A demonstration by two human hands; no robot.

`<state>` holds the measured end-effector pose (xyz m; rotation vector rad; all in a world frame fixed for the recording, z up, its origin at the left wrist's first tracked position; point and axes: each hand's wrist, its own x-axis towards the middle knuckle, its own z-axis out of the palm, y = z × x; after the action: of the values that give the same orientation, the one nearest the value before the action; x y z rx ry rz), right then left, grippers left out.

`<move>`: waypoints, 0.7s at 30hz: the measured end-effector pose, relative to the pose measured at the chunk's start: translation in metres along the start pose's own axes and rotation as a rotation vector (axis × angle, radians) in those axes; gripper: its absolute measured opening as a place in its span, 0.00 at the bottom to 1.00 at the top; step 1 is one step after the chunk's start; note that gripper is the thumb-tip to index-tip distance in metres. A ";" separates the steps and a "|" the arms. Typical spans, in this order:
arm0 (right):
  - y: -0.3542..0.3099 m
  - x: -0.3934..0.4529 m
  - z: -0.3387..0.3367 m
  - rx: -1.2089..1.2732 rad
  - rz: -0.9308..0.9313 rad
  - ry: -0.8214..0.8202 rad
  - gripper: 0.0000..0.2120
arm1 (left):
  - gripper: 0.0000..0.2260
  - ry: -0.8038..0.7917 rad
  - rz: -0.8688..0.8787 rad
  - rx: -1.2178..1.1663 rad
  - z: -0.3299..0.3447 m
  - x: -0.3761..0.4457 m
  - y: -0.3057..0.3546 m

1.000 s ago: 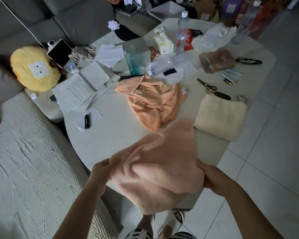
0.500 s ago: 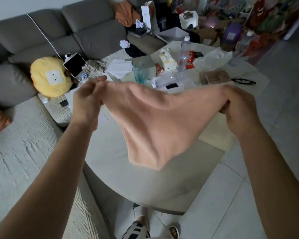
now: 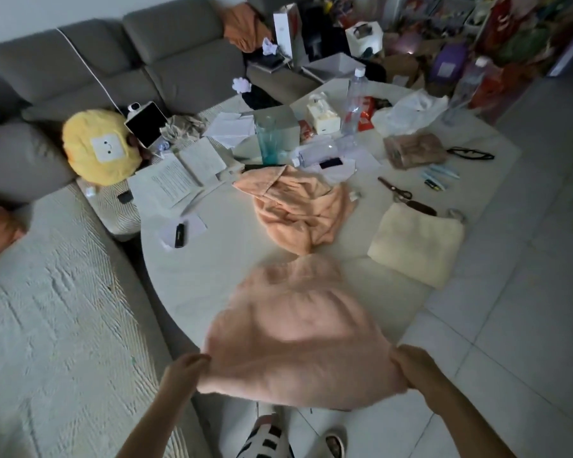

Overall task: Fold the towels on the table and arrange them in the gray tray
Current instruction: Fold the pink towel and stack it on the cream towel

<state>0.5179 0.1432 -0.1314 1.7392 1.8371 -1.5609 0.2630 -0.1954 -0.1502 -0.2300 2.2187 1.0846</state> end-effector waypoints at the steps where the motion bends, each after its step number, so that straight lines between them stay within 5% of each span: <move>1: 0.009 0.005 0.008 -0.054 0.023 -0.014 0.12 | 0.06 -0.012 -0.034 0.032 0.007 0.003 -0.013; 6: 0.004 0.016 0.022 -0.248 -0.035 -0.052 0.08 | 0.16 -0.012 0.004 0.293 0.029 0.014 -0.009; 9: -0.027 0.019 0.027 -0.206 -0.154 0.087 0.15 | 0.20 0.082 0.117 0.253 0.032 0.028 0.026; 11: -0.053 0.022 0.035 -0.180 -0.213 0.121 0.10 | 0.21 0.101 0.200 0.266 0.037 0.043 0.052; 13: -0.077 0.030 0.048 -0.151 -0.228 0.099 0.07 | 0.23 0.040 0.248 0.310 0.046 0.060 0.076; 15: -0.096 0.041 0.063 -0.102 -0.213 0.098 0.17 | 0.26 -0.063 0.216 0.315 0.055 0.077 0.095; 18: -0.118 0.057 0.080 -0.052 -0.198 0.115 0.29 | 0.18 -0.174 0.164 0.299 0.060 0.087 0.117; 21: -0.130 0.062 0.083 -0.025 -0.058 0.123 0.31 | 0.11 -0.263 0.315 0.322 0.061 0.076 0.121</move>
<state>0.3524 0.1504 -0.1414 1.8236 1.9717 -1.4745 0.1829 -0.0623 -0.1472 0.3910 2.1901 0.8370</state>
